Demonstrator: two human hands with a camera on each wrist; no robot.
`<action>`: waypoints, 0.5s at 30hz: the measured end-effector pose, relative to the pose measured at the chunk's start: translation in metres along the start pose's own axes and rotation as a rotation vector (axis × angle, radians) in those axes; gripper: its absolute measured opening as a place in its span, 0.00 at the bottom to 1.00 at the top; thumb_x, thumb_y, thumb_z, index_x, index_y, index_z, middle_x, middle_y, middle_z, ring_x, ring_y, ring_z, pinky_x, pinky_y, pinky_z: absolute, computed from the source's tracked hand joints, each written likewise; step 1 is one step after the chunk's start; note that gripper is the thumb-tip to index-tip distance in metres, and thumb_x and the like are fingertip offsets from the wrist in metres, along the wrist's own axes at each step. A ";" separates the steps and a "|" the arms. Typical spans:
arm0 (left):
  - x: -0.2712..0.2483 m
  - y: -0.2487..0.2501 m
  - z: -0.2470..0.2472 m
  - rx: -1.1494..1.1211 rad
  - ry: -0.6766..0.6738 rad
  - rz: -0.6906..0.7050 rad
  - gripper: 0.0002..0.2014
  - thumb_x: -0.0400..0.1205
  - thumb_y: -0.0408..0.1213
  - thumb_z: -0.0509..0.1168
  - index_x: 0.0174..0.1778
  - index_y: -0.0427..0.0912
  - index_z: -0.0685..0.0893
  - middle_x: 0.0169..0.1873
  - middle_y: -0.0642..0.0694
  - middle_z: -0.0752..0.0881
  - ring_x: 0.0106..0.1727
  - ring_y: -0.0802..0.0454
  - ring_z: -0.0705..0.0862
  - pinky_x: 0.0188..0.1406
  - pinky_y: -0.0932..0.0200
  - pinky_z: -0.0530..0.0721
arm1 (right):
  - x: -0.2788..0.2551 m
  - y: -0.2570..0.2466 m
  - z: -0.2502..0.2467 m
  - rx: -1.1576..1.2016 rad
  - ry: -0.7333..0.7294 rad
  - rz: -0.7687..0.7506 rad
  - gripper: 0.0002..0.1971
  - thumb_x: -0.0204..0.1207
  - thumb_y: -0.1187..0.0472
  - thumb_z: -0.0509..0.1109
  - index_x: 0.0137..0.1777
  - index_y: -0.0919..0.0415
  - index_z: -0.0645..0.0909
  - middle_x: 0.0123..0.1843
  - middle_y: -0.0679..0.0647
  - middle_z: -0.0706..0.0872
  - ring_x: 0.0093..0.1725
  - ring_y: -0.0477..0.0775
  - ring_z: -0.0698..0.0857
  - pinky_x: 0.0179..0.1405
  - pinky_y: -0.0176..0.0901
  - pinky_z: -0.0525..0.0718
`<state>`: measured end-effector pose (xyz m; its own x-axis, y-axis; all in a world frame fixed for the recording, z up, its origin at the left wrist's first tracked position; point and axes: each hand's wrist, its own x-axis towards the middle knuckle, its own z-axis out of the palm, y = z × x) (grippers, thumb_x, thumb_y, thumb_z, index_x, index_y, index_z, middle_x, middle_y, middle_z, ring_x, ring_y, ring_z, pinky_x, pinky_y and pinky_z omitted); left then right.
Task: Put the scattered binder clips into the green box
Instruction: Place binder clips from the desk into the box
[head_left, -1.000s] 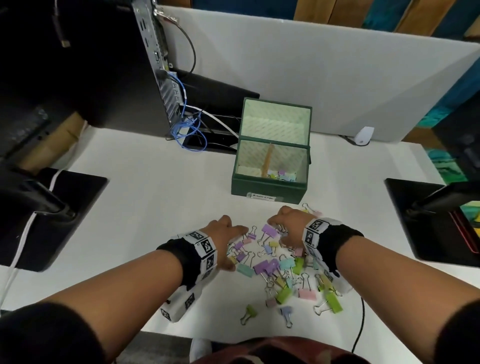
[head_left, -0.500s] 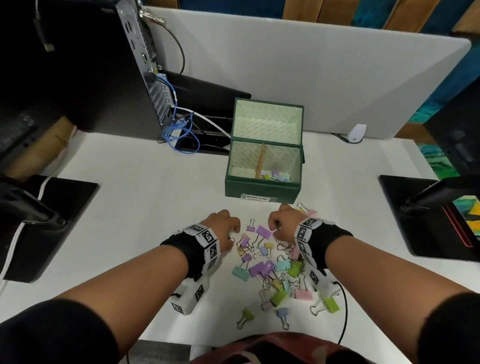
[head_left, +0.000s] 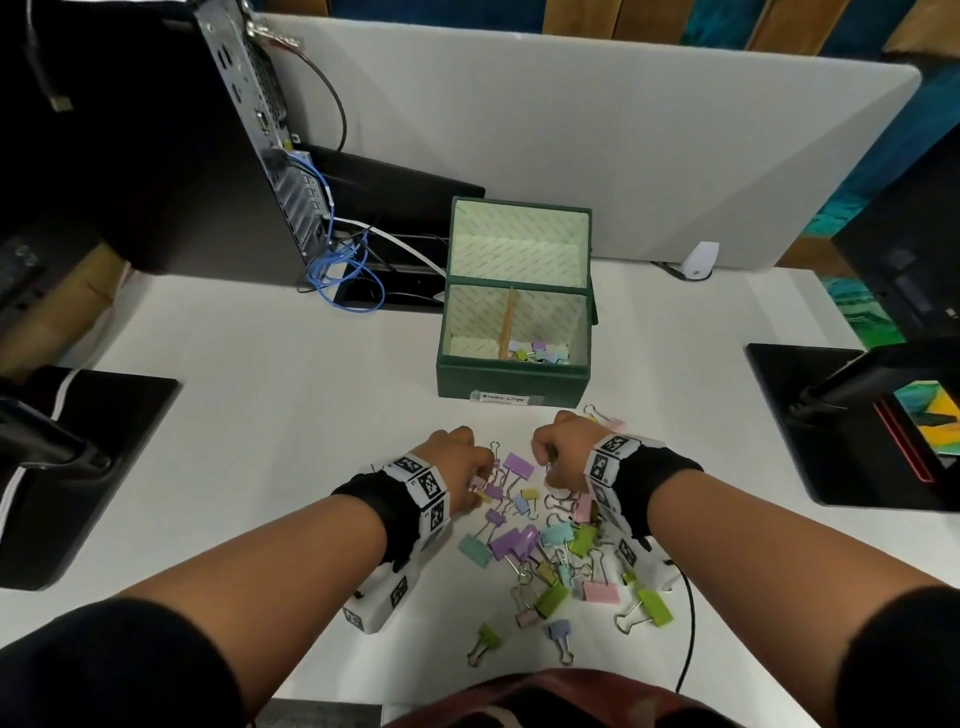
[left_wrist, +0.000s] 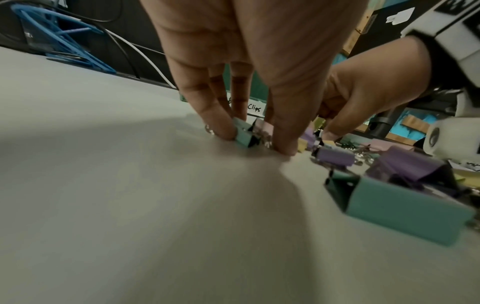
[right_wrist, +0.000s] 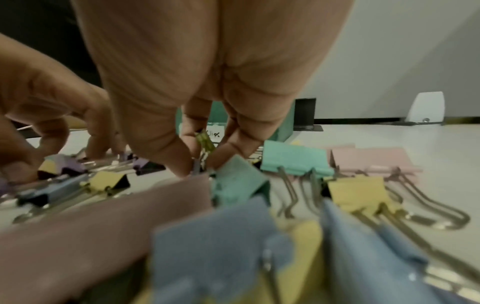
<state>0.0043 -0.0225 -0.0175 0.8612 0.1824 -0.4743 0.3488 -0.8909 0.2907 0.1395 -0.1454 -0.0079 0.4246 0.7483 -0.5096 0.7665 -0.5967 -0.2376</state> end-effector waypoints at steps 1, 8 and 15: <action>0.001 -0.001 -0.001 -0.015 -0.003 0.004 0.18 0.75 0.40 0.69 0.61 0.45 0.79 0.61 0.40 0.76 0.62 0.40 0.76 0.61 0.50 0.78 | 0.000 0.002 -0.002 0.028 0.009 0.008 0.09 0.67 0.66 0.72 0.42 0.54 0.76 0.48 0.52 0.72 0.45 0.54 0.77 0.44 0.41 0.76; 0.006 -0.012 -0.003 -0.168 0.062 0.010 0.16 0.71 0.33 0.70 0.31 0.52 0.68 0.37 0.52 0.74 0.43 0.48 0.76 0.41 0.58 0.73 | -0.008 0.017 -0.023 0.410 0.130 0.125 0.07 0.70 0.67 0.72 0.48 0.59 0.85 0.41 0.50 0.82 0.40 0.48 0.81 0.35 0.33 0.77; 0.004 -0.022 -0.003 -0.306 0.096 -0.006 0.18 0.65 0.30 0.72 0.27 0.52 0.68 0.33 0.54 0.74 0.35 0.51 0.74 0.31 0.62 0.71 | -0.010 0.018 -0.073 0.952 0.338 0.074 0.07 0.71 0.67 0.72 0.40 0.53 0.83 0.39 0.52 0.87 0.44 0.53 0.86 0.58 0.48 0.85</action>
<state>0.0012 -0.0008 -0.0238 0.8847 0.2387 -0.4005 0.4364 -0.7261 0.5314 0.1840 -0.1423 0.0531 0.6831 0.6545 -0.3241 0.0923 -0.5176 -0.8507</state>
